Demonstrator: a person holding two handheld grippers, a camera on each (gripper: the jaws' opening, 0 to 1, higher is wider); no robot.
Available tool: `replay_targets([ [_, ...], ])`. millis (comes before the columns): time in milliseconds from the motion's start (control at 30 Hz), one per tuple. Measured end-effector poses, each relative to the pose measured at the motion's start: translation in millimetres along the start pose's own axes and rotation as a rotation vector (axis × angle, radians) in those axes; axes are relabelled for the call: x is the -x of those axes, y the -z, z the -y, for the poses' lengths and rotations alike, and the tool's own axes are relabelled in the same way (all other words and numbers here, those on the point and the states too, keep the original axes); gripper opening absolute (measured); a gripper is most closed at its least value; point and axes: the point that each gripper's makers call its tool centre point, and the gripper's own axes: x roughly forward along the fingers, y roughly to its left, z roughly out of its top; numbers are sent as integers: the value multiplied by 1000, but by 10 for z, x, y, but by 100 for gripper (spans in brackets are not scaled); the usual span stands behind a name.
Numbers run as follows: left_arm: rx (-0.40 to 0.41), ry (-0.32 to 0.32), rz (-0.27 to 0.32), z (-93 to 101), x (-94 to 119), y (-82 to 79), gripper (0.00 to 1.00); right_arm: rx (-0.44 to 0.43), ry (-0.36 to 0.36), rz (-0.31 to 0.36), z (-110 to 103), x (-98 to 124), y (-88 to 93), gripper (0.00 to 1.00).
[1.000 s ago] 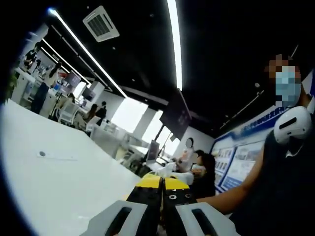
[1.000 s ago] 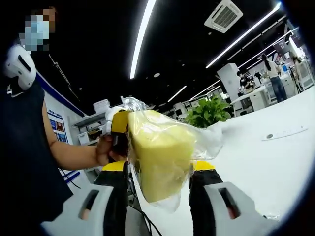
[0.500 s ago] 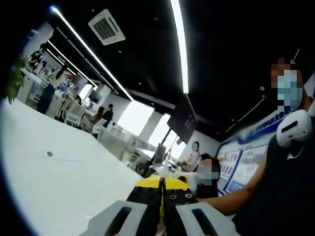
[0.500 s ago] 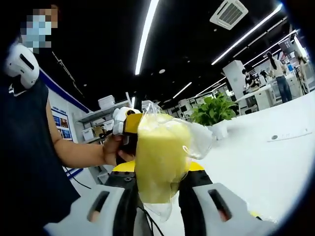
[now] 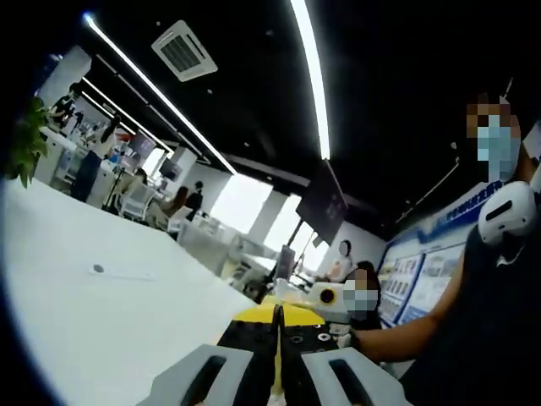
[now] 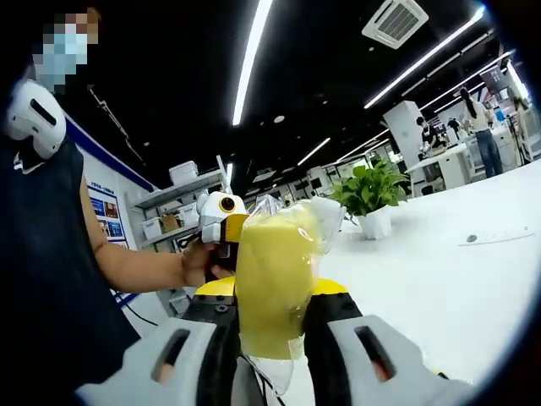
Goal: Compare the silicone blocks by pressing each to a similar depth, holding the contact briefly, and releasing to observe deformation and rebound differences across the visible hardness samples.
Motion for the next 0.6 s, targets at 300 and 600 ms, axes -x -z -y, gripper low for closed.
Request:
replay_targets([
  [300, -11, -7, 6, 31, 30, -27, 0, 8, 9, -7, -27, 3, -63, 23],
  [600, -14, 10, 9, 98, 49, 15, 0, -25, -3, -47, -43, 55, -40, 12],
])
